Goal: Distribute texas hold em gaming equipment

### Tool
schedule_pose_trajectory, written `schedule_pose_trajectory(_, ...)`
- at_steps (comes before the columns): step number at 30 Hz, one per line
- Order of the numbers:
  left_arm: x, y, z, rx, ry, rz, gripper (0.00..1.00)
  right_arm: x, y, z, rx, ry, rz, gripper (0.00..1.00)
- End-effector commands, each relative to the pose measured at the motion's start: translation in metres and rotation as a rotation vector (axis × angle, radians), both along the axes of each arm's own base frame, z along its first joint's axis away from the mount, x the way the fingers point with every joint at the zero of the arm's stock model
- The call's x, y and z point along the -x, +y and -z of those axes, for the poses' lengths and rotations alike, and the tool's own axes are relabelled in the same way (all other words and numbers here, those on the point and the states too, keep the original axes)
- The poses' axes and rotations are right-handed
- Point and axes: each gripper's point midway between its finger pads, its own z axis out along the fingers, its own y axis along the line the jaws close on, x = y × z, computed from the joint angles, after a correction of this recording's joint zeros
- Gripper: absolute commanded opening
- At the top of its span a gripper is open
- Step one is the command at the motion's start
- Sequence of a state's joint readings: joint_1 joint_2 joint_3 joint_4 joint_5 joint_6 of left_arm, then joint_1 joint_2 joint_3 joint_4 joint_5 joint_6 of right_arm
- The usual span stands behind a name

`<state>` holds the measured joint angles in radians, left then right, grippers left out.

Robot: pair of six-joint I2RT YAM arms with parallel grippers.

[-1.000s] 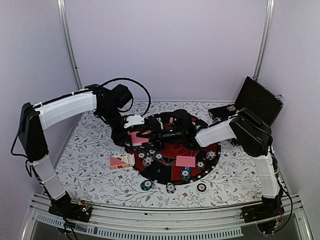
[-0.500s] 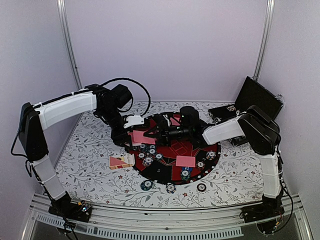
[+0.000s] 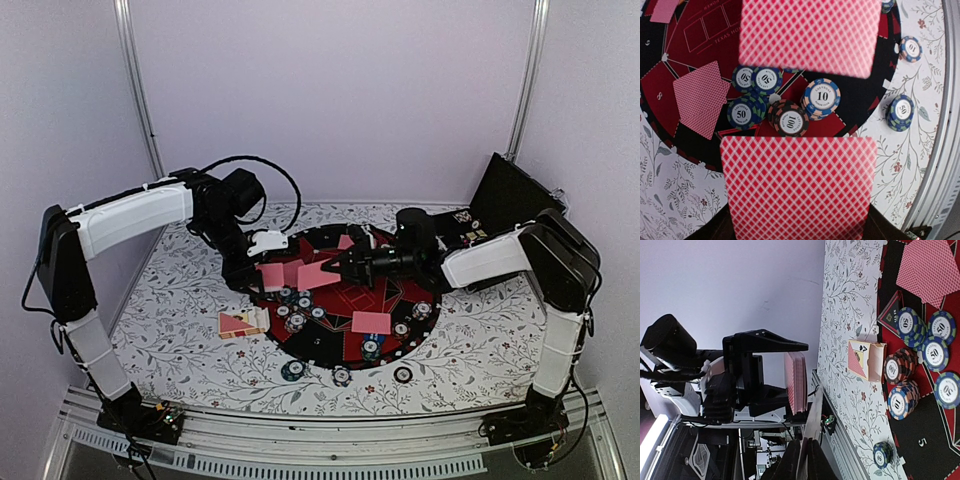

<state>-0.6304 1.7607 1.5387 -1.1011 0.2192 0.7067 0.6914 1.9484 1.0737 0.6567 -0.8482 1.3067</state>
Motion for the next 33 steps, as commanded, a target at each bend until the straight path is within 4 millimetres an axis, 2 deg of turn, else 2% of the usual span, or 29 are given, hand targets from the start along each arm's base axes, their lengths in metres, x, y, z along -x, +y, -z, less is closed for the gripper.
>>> schedule_pose_trajectory(1,-0.002,-0.004,-0.01,0.024,-0.027,0.014,0.01,0.003,-0.035,-0.013,0.008,-0.034,0.04,0.09)
schedule_pose_trajectory(5,-0.002,-0.004,-0.01,0.026,-0.022,0.014,0.01,0.004,-0.073,0.017,0.108,0.003,0.107,0.08)
schedule_pose_trajectory(8,-0.002,-0.005,-0.011,0.027,-0.023,0.014,0.01,0.005,-0.091,0.044,0.221,-0.003,0.14,0.08)
schedule_pose_trajectory(11,-0.002,-0.005,-0.011,0.026,-0.024,0.013,0.01,0.005,-0.1,0.073,0.329,-0.01,0.146,0.07)
schedule_pose_trajectory(17,-0.002,-0.004,-0.012,0.024,-0.023,0.01,0.01,-0.003,-0.105,0.11,0.446,-0.006,0.152,0.04)
schedule_pose_trajectory(23,-0.002,-0.004,-0.013,0.022,-0.023,0.011,0.0,-0.006,-0.118,0.131,0.562,-0.013,0.17,0.04)
schedule_pose_trajectory(26,-0.002,-0.004,-0.013,0.022,-0.023,0.013,0.0,-0.006,-0.126,0.137,0.617,-0.017,0.183,0.16)
schedule_pose_trajectory(29,-0.002,-0.005,-0.013,0.023,-0.022,0.013,0.0,-0.005,-0.132,0.133,0.652,-0.027,0.191,0.3)
schedule_pose_trajectory(33,-0.002,-0.005,-0.014,0.025,-0.023,0.012,0.0,-0.013,-0.137,0.111,0.681,-0.081,0.219,0.42)
